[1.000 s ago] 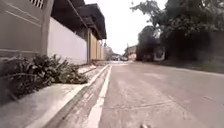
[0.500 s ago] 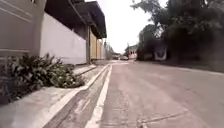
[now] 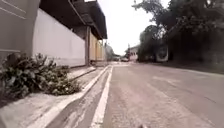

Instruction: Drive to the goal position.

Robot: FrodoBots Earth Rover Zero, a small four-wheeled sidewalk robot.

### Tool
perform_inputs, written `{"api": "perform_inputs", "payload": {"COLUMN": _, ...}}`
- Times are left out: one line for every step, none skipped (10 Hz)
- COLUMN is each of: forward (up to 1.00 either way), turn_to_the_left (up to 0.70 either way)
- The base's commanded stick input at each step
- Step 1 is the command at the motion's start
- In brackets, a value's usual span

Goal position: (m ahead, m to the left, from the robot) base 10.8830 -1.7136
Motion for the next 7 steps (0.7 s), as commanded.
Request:
{"api": "perform_inputs", "payload": {"forward": 0.70, "turn_to_the_left": 0.00}}
{"api": "perform_inputs", "payload": {"forward": 0.70, "turn_to_the_left": 0.00}}
{"api": "perform_inputs", "payload": {"forward": 0.70, "turn_to_the_left": 0.00}}
{"api": "perform_inputs", "payload": {"forward": 0.70, "turn_to_the_left": 0.00}}
{"api": "perform_inputs", "payload": {"forward": 0.70, "turn_to_the_left": 0.00}}
{"api": "perform_inputs", "payload": {"forward": 0.70, "turn_to_the_left": 0.00}}
{"api": "perform_inputs", "payload": {"forward": 0.70, "turn_to_the_left": 0.00}}
